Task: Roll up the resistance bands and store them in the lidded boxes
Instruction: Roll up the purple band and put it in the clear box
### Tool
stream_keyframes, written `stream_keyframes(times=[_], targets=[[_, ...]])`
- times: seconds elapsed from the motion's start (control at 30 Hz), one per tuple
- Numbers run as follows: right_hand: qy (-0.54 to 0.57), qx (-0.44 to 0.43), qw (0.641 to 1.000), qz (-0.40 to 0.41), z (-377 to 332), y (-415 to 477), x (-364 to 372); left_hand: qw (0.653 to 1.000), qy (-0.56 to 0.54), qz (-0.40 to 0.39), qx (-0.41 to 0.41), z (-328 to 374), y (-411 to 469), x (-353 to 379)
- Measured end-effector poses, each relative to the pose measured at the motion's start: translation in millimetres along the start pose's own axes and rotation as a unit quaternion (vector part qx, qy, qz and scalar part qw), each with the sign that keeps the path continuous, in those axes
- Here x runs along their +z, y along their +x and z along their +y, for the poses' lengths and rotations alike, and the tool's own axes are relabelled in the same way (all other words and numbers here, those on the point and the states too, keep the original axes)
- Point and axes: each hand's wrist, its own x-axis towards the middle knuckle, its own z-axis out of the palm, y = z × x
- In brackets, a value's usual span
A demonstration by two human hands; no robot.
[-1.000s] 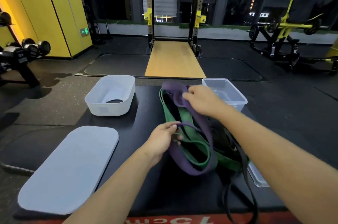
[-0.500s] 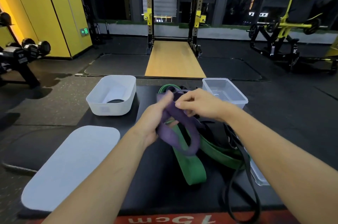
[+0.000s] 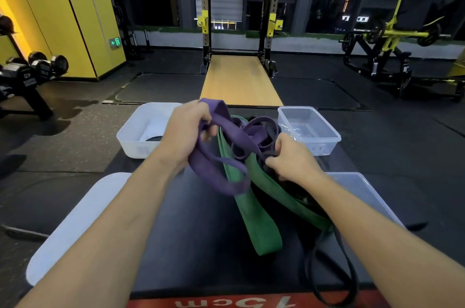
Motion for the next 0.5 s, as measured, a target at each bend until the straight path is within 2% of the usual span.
stream_keyframes(times=[0.1,0.17,0.27,0.37,0.43,0.5], targets=[[-0.165,0.024,0.985,-0.038,21.8,-0.2,-1.9,0.994,-0.074,0.078,0.002,10.8,1.3,-22.2],[-0.186,0.052,0.980,-0.045,36.1,0.9,1.4,0.983,-0.139,0.118,0.016,22.5,2.9,-38.4],[-0.167,0.090,0.981,-0.044,43.3,6.1,3.4,0.981,-0.167,0.097,0.011,32.9,5.9,-59.7],[-0.182,0.082,0.978,-0.051,33.7,9.1,5.0,0.986,-0.145,0.080,-0.015,25.4,4.7,-65.5],[-0.218,0.041,0.975,-0.021,20.5,7.2,9.0,0.987,-0.137,0.071,-0.038,15.0,0.4,-65.0],[-0.248,-0.034,0.967,0.046,4.4,5.2,14.6,0.988,-0.130,0.043,-0.067,5.8,-6.1,-62.3]])
